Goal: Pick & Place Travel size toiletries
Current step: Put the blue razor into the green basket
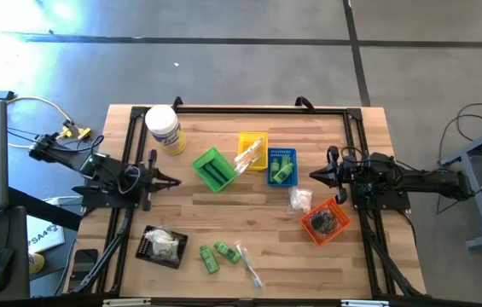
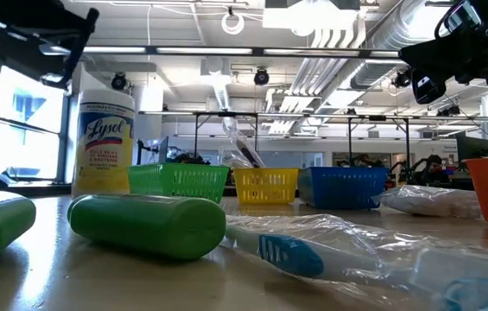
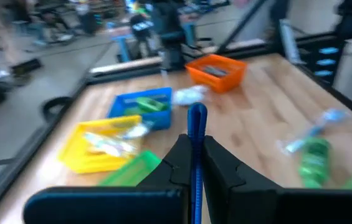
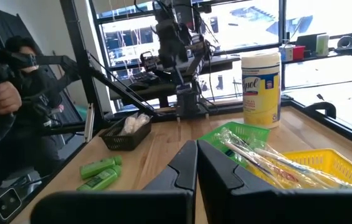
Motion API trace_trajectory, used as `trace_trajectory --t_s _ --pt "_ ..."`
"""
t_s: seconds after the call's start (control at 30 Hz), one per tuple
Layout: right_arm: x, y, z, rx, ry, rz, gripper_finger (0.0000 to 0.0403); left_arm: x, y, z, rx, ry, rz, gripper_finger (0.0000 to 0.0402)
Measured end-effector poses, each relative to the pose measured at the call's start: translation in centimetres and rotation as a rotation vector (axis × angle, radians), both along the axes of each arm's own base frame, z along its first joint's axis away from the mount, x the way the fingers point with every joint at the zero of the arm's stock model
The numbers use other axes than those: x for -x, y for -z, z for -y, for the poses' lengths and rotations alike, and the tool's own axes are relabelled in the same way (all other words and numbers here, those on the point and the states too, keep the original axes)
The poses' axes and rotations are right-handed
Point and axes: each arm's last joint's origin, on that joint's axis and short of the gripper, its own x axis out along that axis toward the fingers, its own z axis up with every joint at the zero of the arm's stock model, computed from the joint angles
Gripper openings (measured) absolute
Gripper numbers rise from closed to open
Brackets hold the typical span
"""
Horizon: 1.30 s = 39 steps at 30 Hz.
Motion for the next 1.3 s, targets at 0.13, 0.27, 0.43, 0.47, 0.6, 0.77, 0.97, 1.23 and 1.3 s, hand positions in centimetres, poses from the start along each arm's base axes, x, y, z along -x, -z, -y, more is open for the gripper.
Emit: trace_trajectory --t_s 0.13,0.27,0.43,0.47,0.6,0.77,0.97,1.23,1.3 --pt "0.0 0.0 0.0 0.0 0.0 0.001 0.0004 -1.2 -2.5 0.2 -0.065 -0.083 -0.022 0.0009" --pt "0.0 0.0 0.0 0.0 0.0 0.001 0.0004 -3.3 -5.5 0.9 -0.195 -0.141 -0.1 0.001" --pt "0.0 0.0 0.0 0.0 0.0 0.001 0.0004 -6.9 -7.7 1.0 -0.399 -0.151 -0.332 0.0011" --pt "0.0 0.0 0.0 0.0 0.0 0.001 0.0004 -7.8 -7.9 0.8 -0.43 -0.148 -0.382 0.0012" --pt "0.0 0.0 0.0 -0.004 -0.003 0.0 0.0004 -11.3 -8.1 -0.8 -0.515 -0.172 -0.502 0.0012" --pt "0.0 0.1 0.0 -0.005 -0.004 -0.005 0.0004 -14.9 -6.4 -4.2 -0.587 -0.126 -0.658 0.0011" --pt "0.0 0.2 0.0 -0.006 -0.005 -0.02 0.0004 -17.6 -2.9 -6.9 -0.504 -0.048 -0.798 0.0011" --pt "0.0 0.3 0.0 -0.007 -0.006 -0.03 0.0004 -20.9 1.8 -7.3 -0.445 0.059 -0.894 0.0011" --pt "0.0 0.3 0.0 -0.007 -0.006 -0.03 0.0004 -21.2 2.6 -7.3 -0.428 0.067 -0.93 0.001"
